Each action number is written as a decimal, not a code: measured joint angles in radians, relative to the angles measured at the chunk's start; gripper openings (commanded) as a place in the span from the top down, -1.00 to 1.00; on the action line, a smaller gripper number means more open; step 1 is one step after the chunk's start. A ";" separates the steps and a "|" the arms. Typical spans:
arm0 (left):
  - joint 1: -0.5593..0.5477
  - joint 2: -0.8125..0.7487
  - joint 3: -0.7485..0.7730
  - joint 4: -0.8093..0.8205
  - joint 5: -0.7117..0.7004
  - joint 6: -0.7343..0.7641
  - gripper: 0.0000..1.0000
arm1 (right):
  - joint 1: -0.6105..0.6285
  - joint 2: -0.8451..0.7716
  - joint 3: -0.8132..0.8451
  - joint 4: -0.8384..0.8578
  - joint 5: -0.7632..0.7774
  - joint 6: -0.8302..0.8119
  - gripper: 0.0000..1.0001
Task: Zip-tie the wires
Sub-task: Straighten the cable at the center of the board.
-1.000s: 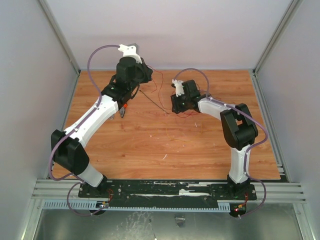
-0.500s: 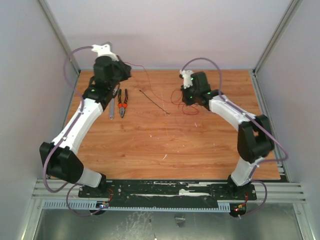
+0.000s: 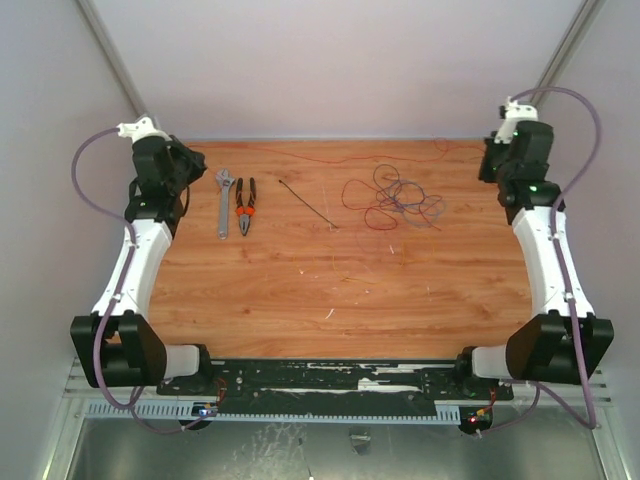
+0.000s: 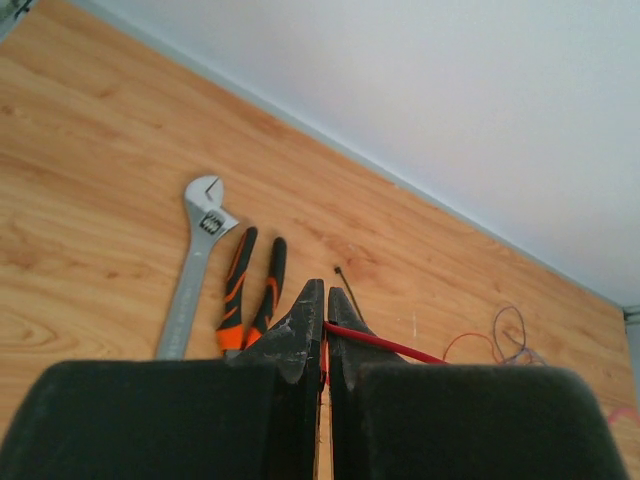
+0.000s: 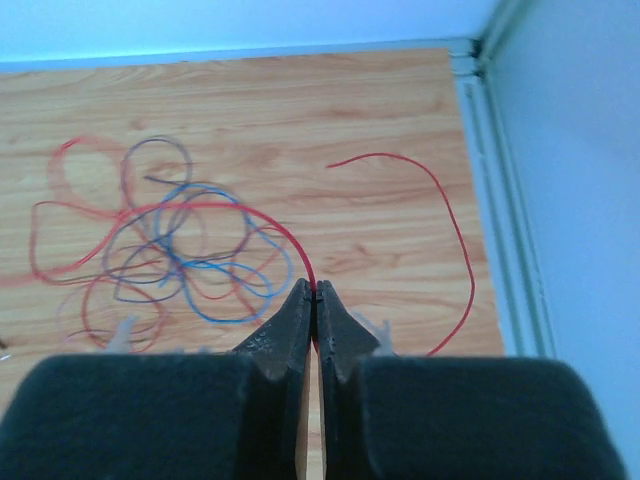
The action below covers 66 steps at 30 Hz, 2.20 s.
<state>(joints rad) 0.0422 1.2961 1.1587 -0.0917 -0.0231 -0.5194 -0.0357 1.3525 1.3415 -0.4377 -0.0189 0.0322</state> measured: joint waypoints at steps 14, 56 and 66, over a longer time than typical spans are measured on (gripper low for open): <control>0.048 -0.014 -0.149 0.026 0.056 -0.034 1.00 | -0.285 -0.013 -0.036 -0.097 0.114 0.016 1.00; -0.247 -0.065 -0.816 0.311 0.033 -0.264 0.74 | -0.314 0.086 -0.477 0.142 0.113 0.085 0.54; -0.248 -0.023 -0.816 0.346 -0.024 -0.275 0.12 | -0.314 0.113 -0.477 0.157 0.083 0.090 0.15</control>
<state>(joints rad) -0.2054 1.2732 0.3431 0.2546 -0.0471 -0.7940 -0.3500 1.4654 0.8642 -0.2810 0.0639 0.1219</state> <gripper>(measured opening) 0.372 0.360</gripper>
